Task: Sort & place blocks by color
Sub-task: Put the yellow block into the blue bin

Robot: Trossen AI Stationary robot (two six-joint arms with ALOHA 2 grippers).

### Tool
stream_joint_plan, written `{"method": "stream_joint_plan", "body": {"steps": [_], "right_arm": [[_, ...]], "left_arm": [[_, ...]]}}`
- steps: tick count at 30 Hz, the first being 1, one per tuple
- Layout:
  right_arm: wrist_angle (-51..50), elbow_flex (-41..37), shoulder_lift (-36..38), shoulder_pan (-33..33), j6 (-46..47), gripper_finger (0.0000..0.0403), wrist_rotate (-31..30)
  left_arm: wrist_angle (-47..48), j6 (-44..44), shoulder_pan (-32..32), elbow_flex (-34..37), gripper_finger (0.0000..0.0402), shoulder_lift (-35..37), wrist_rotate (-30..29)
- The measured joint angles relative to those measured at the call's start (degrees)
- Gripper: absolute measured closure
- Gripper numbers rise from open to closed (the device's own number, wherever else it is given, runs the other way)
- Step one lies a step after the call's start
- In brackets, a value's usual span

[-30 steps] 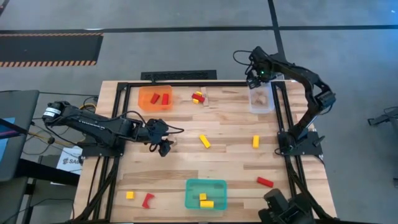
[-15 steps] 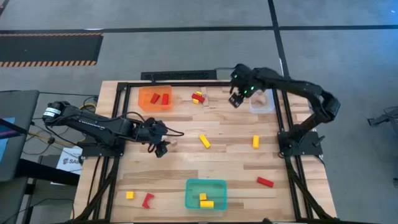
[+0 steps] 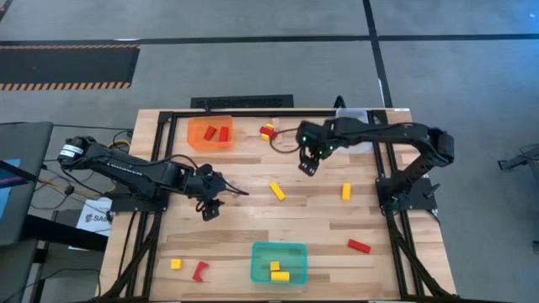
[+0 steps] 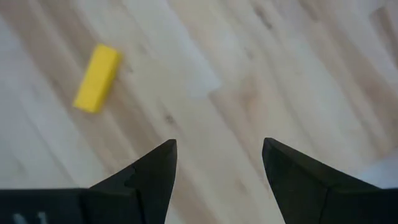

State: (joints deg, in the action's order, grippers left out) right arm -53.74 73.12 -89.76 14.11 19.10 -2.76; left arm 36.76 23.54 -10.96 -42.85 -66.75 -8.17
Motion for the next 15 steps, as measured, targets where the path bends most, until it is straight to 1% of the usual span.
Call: {"method": "stream_joint_plan", "body": {"steps": [3,5,10,13,15], "right_arm": [[0.0,-0.3,0.0,-3.2,5.3,0.0143,0.0],[0.0,-2.1,0.0,-5.1,11.2,0.0143,0.0],[-3.8,-11.0,0.5,-7.7,23.9,0.0143,0.5],[-3.1,-17.0,2.2,-8.1,31.0,0.0143,0.8],[-2.6,-19.6,4.3,-8.6,36.7,0.0143,-0.1]], "left_arm": [[-0.8,-0.4,0.0,0.0,0.0173,0.0,0.2],[-0.5,-0.2,0.0,0.0,0.0173,0.0,0.2],[-0.3,2.1,0.0,0.0,0.0173,0.0,0.1],[-0.3,2.4,0.0,0.0,0.0173,0.0,0.0],[-0.3,2.2,0.0,0.0,0.0173,0.0,0.0]]}}
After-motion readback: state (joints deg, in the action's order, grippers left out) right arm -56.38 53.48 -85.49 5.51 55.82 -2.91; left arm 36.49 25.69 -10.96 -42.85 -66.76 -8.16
